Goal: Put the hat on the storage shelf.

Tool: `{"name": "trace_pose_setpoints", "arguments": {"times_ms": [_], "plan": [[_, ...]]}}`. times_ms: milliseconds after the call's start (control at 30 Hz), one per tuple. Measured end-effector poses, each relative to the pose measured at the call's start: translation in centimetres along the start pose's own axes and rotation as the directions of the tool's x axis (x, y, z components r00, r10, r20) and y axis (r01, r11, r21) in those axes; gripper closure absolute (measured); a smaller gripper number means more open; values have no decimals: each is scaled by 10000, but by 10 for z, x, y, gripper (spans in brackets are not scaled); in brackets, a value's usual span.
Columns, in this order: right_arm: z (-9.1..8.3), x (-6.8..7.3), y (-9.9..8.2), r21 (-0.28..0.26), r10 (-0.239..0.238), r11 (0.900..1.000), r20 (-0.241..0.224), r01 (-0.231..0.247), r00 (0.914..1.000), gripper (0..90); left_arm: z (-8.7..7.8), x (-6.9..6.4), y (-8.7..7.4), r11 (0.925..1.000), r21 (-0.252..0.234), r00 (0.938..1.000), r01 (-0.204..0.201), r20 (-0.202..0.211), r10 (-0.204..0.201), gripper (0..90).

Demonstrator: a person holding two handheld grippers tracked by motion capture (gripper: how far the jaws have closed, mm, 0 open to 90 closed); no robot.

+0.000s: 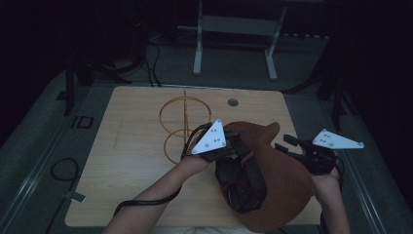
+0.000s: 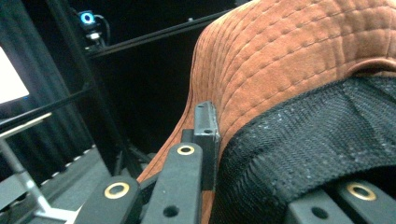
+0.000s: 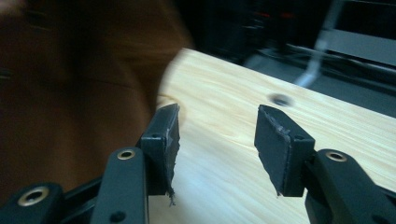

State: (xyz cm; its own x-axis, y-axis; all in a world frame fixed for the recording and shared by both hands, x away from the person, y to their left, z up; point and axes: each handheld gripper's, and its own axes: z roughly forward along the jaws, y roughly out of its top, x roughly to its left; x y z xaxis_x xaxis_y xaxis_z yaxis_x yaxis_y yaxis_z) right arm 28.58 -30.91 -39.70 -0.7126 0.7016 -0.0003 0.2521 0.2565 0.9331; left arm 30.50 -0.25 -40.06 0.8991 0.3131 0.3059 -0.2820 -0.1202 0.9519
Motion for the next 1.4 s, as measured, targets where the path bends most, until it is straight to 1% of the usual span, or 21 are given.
{"name": "trace_pose_setpoints", "arguments": {"times_ms": [33, 100, 133, 200, 533, 567, 633, 733, 767, 800, 833, 867, 900, 933, 967, 1133, 1233, 1300, 1333, 1367, 1400], "plan": [[6, 12, 3, -53, -189, 9998, -598, 186, 9980, 477, 1, -2, 0, 10000, -40, 10000, -44, 87, 45, 860], [8, 16, 4, -90, -333, 9994, -795, 327, 9963, 468, 1, -3, 1, 9999, -55, 9999, -94, 74, 94, 860], [14, 24, 6, -235, -440, 9989, -1481, 410, 9880, 457, 2, -4, 2, 9999, -129, 9999, -85, 129, 87, 859], [18, 29, 9, -370, -532, 9982, -1787, 473, 9825, 447, 4, -8, 4, 9997, -92, 9996, -248, 164, 249, 859], [28, 35, 14, -758, -613, 9961, -2232, 454, 9728, 443, 8, -11, 7, 10000, -40, 9999, -47, -133, 47, 859], [30, 33, 14, -771, -349, 9969, -2505, 161, 9675, 456, 10, -13, 8, 9999, 112, 9998, -59, -197, 62, 858], [31, 33, 13, -797, -310, 9968, -2565, 108, 9660, 457, 11, -14, 9, 9999, 147, 9998, -72, -184, 74, 858], [31, 32, 14, -1026, -449, 9946, -2854, 161, 9574, 462, 12, -18, 10, 9997, 182, 9998, -175, -128, 178, 856], [31, 32, 14, -1026, -449, 9946, -2854, 161, 9574, 462, 13, -19, 11, 9995, 213, 9997, -249, -77, 251, 856], [31, 31, 14, -1045, -500, 9943, -2969, 195, 9536, 525, 14, -20, 12, 9988, 311, 9991, -382, -147, 387, 855], [31, 31, 14, -1045, -500, 9943, -2969, 195, 9536, 525, 14, -20, 12, 9988, 311, 9991, -382, -147, 387, 855], [31, 33, 14, -1034, -703, 9939, -3240, 386, 9434, 631, 15, -21, 13, 9980, 454, 9988, -438, -214, 448, 854], [32, 33, 14, -1006, -735, 9940, -3247, 428, 9430, 690, 15, -21, 13, 9982, 441, 9991, -400, -146, 407, 854], [31, 34, 14, -1011, -824, 9936, -3380, 509, 9375, 748, 15, -21, 13, 9982, 441, 9991, -400, -146, 407, 854], [31, 36, 14, -1090, -1000, 9918, -3385, 665, 9356, 773, 15, -21, 13, 9980, 472, 9991, -422, -75, 426, 854], [31, 37, 13, -1168, -1027, 9909, -3342, 670, 9369, 854, 13, -19, 14, 9975, 533, 9988, -468, 158, 460, 849], [30, 39, 13, -1102, -1084, 9910, -3222, 764, 9404, 869, 12, -16, 16, 9979, 586, 9997, -261, -5, 262, 758], [29, 39, 13, -1087, -1090, 9910, -3179, 780, 9418, 871, 11, -14, 16, 9980, 603, 9998, -178, -50, 182, 650], [29, 39, 14, -1070, -1104, 9910, -3133, 804, 9432, 872, 10, -13, 17, 9981, 611, 9999, -97, -59, 101, 650], [27, 39, 14, -1106, -1112, 9906, -3145, 799, 9427, 874, 9, -12, 18, 9981, 603, 9997, -138, -168, 148, 577], [27, 39, 14, -1106, -1112, 9906, -3145, 799, 9427, 874, 8, -12, 19, 9978, 641, 9994, -191, -282, 210, 577]]}}
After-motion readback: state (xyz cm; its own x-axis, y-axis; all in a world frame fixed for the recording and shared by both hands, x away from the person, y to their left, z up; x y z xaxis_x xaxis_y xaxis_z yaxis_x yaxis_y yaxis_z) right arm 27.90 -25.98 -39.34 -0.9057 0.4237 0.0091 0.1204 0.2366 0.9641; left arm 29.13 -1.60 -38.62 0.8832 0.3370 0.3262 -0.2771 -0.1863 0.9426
